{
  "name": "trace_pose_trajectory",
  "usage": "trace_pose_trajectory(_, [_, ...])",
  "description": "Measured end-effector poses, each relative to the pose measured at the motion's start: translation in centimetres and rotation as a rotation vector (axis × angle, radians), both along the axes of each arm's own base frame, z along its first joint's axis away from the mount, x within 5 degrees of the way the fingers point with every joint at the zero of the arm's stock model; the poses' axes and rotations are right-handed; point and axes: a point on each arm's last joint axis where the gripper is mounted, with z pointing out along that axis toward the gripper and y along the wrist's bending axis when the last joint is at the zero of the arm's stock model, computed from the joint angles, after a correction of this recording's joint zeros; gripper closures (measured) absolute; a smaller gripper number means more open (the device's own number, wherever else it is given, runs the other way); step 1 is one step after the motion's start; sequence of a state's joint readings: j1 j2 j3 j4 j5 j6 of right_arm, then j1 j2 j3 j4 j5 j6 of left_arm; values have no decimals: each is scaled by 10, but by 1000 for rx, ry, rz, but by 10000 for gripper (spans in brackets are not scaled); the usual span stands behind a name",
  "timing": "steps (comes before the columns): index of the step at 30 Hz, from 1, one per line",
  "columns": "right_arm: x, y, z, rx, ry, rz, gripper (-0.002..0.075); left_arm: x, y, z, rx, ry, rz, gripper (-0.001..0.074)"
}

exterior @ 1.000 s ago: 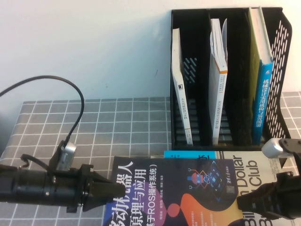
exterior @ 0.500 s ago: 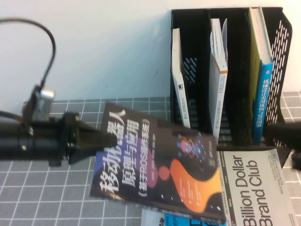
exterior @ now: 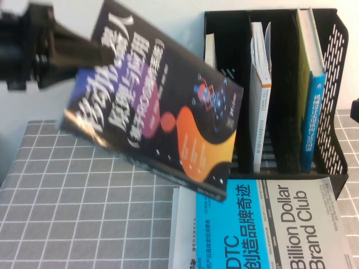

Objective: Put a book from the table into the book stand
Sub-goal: Place the book on the book shelf

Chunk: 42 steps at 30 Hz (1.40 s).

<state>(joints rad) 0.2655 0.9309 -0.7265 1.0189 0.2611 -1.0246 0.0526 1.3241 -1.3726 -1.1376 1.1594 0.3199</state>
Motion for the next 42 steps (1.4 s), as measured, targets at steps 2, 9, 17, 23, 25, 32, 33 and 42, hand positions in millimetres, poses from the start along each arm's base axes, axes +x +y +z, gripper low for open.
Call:
trace_pose_trajectory(2, [0,0,0,0,0,0,729,0,0,18,-9,-39,18,619])
trace_pose_trajectory(9, [0,0,0,0,0,0,729,18,3,64,-97,-98,112,619])
trace_pose_trajectory(17, [0,0,0,9,3,-1,729,64,-20,46,-89,-34,183,619])
trace_pose_trajectory(23, [0,1,0,13,8,6,729,90,-43,15,3,19,213,619])
trace_pose_trajectory(25, [-1,1,0,12,11,11,729,94,-46,8,23,34,210,619])
trace_pose_trajectory(32, [-1,1,0,12,11,11,729,98,-54,9,28,-16,253,619])
trace_pose_trajectory(33, [-1,1,0,14,12,11,729,98,-59,9,37,-35,255,619])
trace_pose_trajectory(42, [-1,2,1,53,22,6,729,97,-114,-9,239,-182,195,620])
